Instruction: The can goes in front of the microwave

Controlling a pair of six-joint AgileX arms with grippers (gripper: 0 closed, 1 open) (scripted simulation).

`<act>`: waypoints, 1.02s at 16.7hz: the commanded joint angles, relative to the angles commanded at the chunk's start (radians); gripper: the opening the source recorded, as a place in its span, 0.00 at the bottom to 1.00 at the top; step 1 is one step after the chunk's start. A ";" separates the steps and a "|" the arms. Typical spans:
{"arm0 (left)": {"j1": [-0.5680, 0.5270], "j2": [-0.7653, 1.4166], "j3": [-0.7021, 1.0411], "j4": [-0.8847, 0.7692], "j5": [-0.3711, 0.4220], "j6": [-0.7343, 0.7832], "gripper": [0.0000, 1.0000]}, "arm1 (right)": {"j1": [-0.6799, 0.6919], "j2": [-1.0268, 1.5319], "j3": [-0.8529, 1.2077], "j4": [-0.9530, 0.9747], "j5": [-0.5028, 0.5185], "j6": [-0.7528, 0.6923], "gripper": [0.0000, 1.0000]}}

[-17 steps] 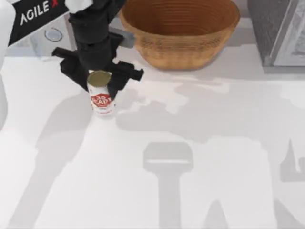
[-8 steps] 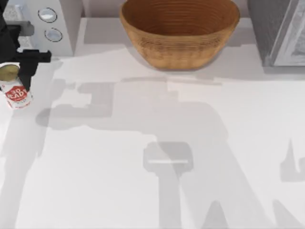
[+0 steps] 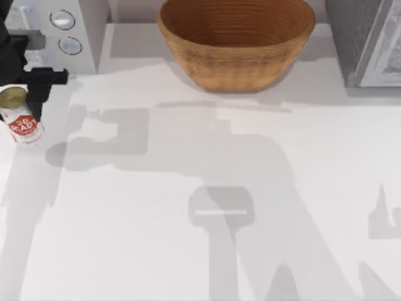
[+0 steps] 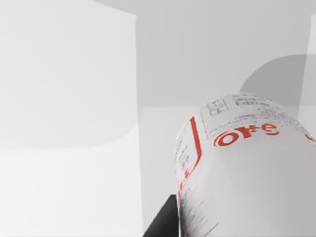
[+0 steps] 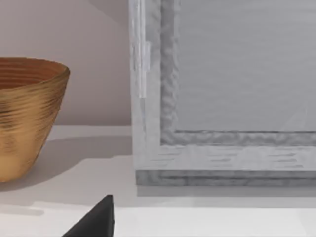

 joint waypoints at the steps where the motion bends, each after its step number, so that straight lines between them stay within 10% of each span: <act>1: 0.001 0.000 -0.005 0.006 0.000 0.000 0.00 | 0.000 0.000 0.000 0.000 0.000 0.000 1.00; 5: 0.001 0.000 -0.007 0.008 0.001 -0.001 0.00 | 0.000 0.000 0.000 0.000 0.000 0.000 1.00; 17: 0.001 0.000 -0.007 0.008 0.001 -0.001 0.90 | 0.000 0.000 0.000 0.000 0.000 0.000 1.00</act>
